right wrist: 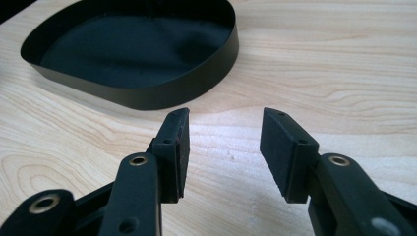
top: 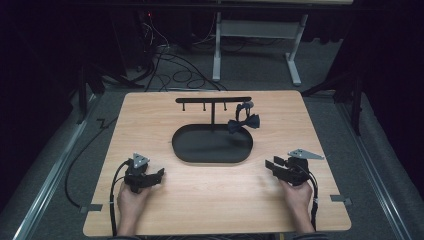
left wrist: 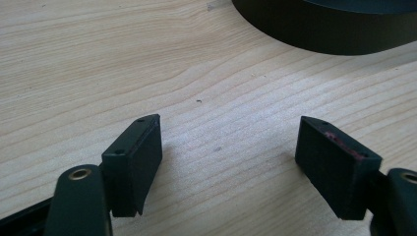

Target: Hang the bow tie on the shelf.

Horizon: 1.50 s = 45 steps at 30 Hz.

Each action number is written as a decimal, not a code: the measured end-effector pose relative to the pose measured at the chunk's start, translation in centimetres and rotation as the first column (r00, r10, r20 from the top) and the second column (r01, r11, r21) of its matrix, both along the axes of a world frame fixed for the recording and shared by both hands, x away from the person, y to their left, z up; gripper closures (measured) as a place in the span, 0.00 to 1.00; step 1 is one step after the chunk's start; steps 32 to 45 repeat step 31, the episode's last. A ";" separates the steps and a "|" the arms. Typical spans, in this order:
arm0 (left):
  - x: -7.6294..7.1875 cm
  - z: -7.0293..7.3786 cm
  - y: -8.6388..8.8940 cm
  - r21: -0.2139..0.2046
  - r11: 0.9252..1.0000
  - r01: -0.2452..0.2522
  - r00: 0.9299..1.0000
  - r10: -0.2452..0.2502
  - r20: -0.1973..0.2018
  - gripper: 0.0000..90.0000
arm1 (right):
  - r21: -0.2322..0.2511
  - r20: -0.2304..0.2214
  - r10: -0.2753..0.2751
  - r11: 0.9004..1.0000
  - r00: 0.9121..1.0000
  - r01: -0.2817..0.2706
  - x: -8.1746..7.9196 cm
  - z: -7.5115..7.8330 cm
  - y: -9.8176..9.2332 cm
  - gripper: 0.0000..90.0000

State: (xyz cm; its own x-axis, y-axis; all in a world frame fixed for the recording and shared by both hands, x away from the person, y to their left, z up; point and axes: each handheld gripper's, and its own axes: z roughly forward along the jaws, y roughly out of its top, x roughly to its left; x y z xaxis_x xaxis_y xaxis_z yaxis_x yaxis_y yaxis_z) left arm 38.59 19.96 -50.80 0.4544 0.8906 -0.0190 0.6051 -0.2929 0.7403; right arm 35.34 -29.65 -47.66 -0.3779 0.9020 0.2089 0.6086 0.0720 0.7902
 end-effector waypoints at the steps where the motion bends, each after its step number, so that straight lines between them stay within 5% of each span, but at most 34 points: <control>1: 0.0 0.0 0.0 0.000 1.000 -0.001 1.000 0.001 0.001 0.29 | -0.003 -0.003 0.001 1.000 1.000 -0.001 0.0 -0.1 0.1 0.62; 11: 0.0 0.0 0.0 0.000 1.000 -0.001 1.000 0.001 0.001 0.29 | -0.019 -0.010 -0.001 1.000 1.000 0.001 0.0 -0.8 0.5 0.62; 21: 0.0 0.0 0.0 0.000 1.000 0.001 1.000 -0.001 0.000 0.29 | -0.110 -0.025 -0.001 0.994 1.000 -0.002 0.2 -2.3 1.5 0.55; 26: 0.0 0.0 0.0 0.001 1.000 0.001 1.000 -0.001 0.000 0.29 | -0.252 -0.022 0.001 0.968 1.000 -0.007 0.2 -2.5 3.1 0.53; 45: 0.0 0.0 0.0 0.001 1.000 0.001 1.000 -0.001 0.000 0.29 | -0.248 -0.025 0.001 0.969 1.000 -0.007 0.3 -2.6 3.2 0.53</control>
